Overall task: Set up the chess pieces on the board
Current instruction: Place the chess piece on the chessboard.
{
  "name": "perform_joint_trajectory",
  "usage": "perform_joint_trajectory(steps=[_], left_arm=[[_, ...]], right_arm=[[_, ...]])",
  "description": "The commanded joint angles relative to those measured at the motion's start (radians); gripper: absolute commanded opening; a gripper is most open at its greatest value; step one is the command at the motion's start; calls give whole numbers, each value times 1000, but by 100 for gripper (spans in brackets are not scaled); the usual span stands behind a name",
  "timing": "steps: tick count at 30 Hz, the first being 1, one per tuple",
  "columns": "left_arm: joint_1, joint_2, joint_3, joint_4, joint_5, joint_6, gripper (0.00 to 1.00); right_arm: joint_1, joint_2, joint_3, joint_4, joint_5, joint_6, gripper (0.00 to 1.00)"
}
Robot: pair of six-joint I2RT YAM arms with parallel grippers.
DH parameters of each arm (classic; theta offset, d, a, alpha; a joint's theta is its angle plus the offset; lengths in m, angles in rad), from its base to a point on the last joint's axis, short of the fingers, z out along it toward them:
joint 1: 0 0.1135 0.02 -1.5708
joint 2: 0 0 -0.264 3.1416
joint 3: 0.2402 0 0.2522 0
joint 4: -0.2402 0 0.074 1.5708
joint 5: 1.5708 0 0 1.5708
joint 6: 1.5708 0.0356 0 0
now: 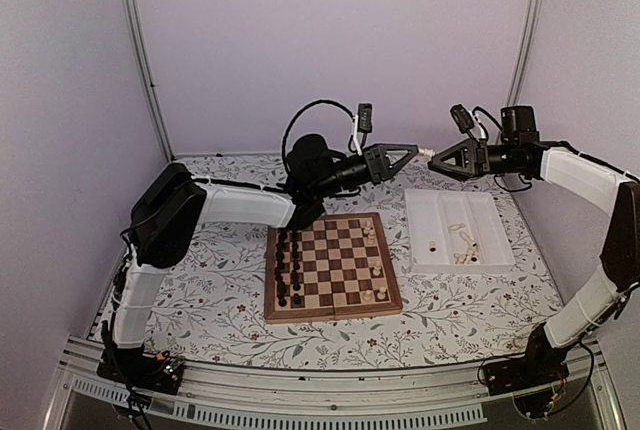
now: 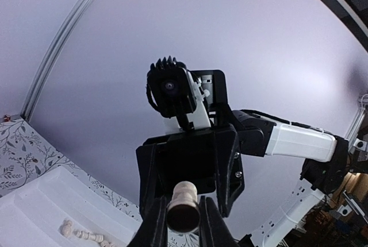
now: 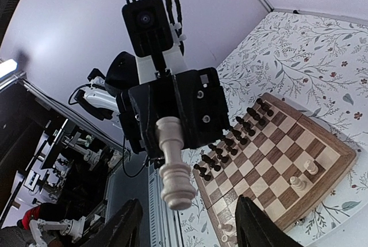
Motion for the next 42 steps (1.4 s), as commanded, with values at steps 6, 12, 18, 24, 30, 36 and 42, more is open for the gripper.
perform_joint_trajectory(steps=[6, 12, 18, 24, 30, 36, 42], left_arm=[[-19, 33, 34, 20, -14, -14, 6], [-26, 43, 38, 22, -10, -15, 6], [-28, 50, 44, 14, -4, -16, 6], [-28, 55, 42, 11, -5, -18, 5], [-28, 62, 51, 2, -5, -19, 5], [-28, 49, 38, -13, -1, -7, 17], [-1, -108, -86, -154, -12, 137, 41]], right_arm=[[21, 16, 22, 72, -56, 63, 51], [21, 3, 15, 91, -55, 71, 40], [23, 13, 19, 125, -66, 101, 32], [22, 23, 18, 139, -72, 112, 27], [22, 16, 13, 142, -59, 105, 12], [21, 2, 41, 54, 27, 25, 6], [22, 16, 186, -226, 277, -273, 3]])
